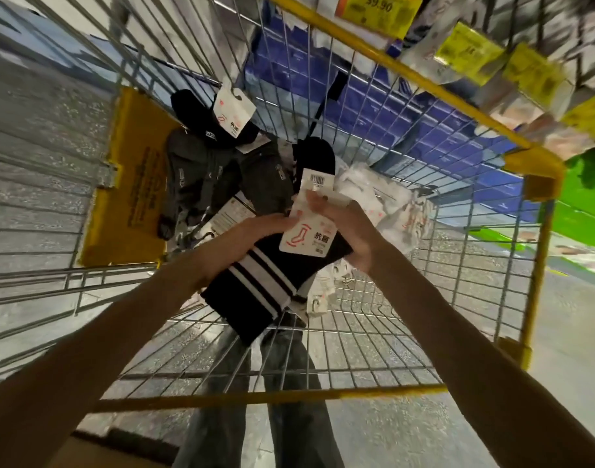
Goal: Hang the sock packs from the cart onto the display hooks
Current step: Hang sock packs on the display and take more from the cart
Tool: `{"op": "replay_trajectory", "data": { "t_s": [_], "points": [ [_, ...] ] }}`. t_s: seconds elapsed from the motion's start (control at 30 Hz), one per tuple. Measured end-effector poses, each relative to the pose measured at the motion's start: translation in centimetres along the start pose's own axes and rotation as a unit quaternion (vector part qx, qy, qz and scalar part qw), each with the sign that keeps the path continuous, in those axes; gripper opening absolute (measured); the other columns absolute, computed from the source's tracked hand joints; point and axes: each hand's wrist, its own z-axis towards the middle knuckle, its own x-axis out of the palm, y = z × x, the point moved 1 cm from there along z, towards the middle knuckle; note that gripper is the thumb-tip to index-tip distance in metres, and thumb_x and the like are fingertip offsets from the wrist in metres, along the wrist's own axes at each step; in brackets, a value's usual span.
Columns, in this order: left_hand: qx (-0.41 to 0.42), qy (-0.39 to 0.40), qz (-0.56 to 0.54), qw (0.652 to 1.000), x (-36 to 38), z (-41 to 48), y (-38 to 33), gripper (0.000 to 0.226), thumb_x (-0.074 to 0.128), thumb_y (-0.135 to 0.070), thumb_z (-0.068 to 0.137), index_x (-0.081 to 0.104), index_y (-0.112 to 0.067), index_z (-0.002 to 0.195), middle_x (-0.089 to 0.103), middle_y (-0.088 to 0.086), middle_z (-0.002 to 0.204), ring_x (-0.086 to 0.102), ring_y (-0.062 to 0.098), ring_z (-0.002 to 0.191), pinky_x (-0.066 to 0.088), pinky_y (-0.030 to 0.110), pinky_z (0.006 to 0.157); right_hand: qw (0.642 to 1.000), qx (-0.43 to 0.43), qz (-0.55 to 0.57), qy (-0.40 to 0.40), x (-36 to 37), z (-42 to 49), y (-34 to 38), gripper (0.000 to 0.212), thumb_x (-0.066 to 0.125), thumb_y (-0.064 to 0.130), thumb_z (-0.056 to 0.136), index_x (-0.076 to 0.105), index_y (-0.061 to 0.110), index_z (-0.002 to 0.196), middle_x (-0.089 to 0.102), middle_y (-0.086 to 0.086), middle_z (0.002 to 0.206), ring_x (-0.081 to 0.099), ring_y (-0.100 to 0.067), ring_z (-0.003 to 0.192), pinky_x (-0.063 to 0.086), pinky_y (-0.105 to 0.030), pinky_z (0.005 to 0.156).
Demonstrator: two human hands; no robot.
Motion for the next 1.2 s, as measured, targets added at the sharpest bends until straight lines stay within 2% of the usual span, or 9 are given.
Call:
{"op": "replay_trajectory", "data": {
  "t_s": [0.13, 0.27, 0.4, 0.47, 0.57, 0.77, 0.93, 1.03, 1.2],
  "points": [
    [0.023, -0.08, 0.046, 0.995, -1.1, -0.5, 1.2, 0.035, 0.068, -0.022, 0.089, 0.064, -0.019, 0.123, 0.073, 0.005, 0.115, 0.068, 0.028, 0.108, 0.052, 0.043, 0.097, 0.997, -0.016, -0.019, -0.073, 0.8, 1.7, -2.2, 0.031, 0.054, 0.035, 0.099, 0.067, 0.011, 0.113, 0.073, -0.011, 0.106, 0.071, -0.027, 0.095, 0.058, -0.04, 0.08],
    [0.073, -0.259, -0.005, 0.963, -2.6, 0.1, 2.4, 0.019, 0.066, -0.016, 0.092, 0.066, -0.019, 0.111, 0.074, 0.004, 0.106, 0.069, 0.024, 0.099, 0.057, 0.032, 0.081, 0.963, -0.021, -0.216, -0.161, -0.6, 3.7, -5.4, 0.032, 0.055, 0.03, 0.094, 0.057, 0.014, 0.122, 0.064, -0.001, 0.096, 0.061, -0.019, 0.082, 0.05, -0.035, 0.072],
    [0.138, -0.372, 0.045, 0.917, -4.0, 0.2, 1.9, 0.037, 0.065, -0.013, 0.093, 0.056, -0.011, 0.128, 0.065, 0.0, 0.115, 0.061, 0.013, 0.102, 0.049, 0.017, 0.079, 0.9, -0.037, -0.394, -0.181, -2.0, 5.1, -7.7, 0.069, 0.064, 0.028, 0.071, 0.04, 0.016, 0.135, 0.05, -0.012, 0.119, 0.049, -0.032, 0.112, 0.046, -0.039, 0.092],
    [0.171, -0.399, 0.067, 0.898, -4.1, 0.1, 1.5, 0.044, 0.064, -0.01, 0.094, 0.048, -0.007, 0.135, 0.06, 0.0, 0.12, 0.056, 0.013, 0.109, 0.048, 0.008, 0.074, 0.877, -0.032, -0.441, -0.188, -1.8, 5.5, -8.0, 0.082, 0.073, 0.023, 0.074, 0.03, 0.019, 0.143, 0.035, -0.015, 0.129, 0.035, -0.031, 0.119, 0.038, -0.033, 0.089],
    [0.213, -0.415, 0.065, 0.882, -4.0, -0.1, 1.4, 0.052, 0.059, -0.001, 0.094, 0.036, -0.007, 0.14, 0.055, -0.003, 0.117, 0.054, 0.009, 0.108, 0.05, 0.004, 0.074, 0.851, -0.051, -0.479, -0.208, -1.1, 6.4, -8.1, 0.097, 0.081, 0.032, 0.07, 0.022, 0.028, 0.146, 0.023, -0.018, 0.135, 0.03, -0.037, 0.121, 0.046, -0.044, 0.091],
    [0.261, -0.407, 0.113, 0.868, -4.2, -0.5, 1.1, 0.084, 0.054, 0.005, 0.094, 0.009, -0.032, 0.155, 0.046, -0.028, 0.119, 0.045, 0.002, 0.119, 0.044, 0.026, 0.1, 0.823, -0.054, -0.521, -0.22, -0.4, 7.0, -8.2, 0.103, 0.083, 0.05, 0.064, 0.021, 0.035, 0.144, 0.027, -0.017, 0.127, 0.033, -0.038, 0.116, 0.046, -0.053, 0.089],
    [0.262, -0.382, 0.124, 0.878, -4.4, -0.2, 1.0, 0.085, 0.053, 0.004, 0.095, 0.01, -0.039, 0.154, 0.048, -0.028, 0.116, 0.043, 0.002, 0.124, 0.042, 0.031, 0.104, 0.826, -0.088, -0.524, -0.187, -0.2, 6.2, -9.0, 0.076, 0.066, 0.046, 0.082, 0.026, 0.027, 0.144, 0.035, -0.016, 0.125, 0.04, -0.031, 0.108, 0.047, -0.043, 0.08],
    [0.266, -0.373, 0.123, 0.88, -4.5, 0.0, 1.0, 0.08, 0.054, 0.004, 0.094, 0.017, -0.035, 0.154, 0.05, -0.022, 0.12, 0.044, 0.004, 0.124, 0.044, 0.027, 0.101, 0.852, -0.163, -0.464, -0.182, -0.4, 6.0, -8.8, 0.034, 0.046, 0.029, 0.098, 0.043, 0.015, 0.129, 0.058, -0.016, 0.095, 0.056, -0.021, 0.074, 0.052, -0.035, 0.062],
    [0.286, -0.378, 0.138, 0.87, -4.8, 0.0, 1.1, 0.072, 0.054, 0.001, 0.094, 0.027, -0.038, 0.15, 0.053, -0.004, 0.136, 0.048, 0.01, 0.126, 0.05, 0.022, 0.093, 0.868, -0.184, -0.405, -0.221, -2.4, 3.1, -8.4, 0.036, 0.034, 0.021, 0.107, 0.05, -0.001, 0.131, 0.042, 0.006, 0.056, 0.039, -0.004, 0.044, 0.036, -0.024, 0.046]
  ]
}}
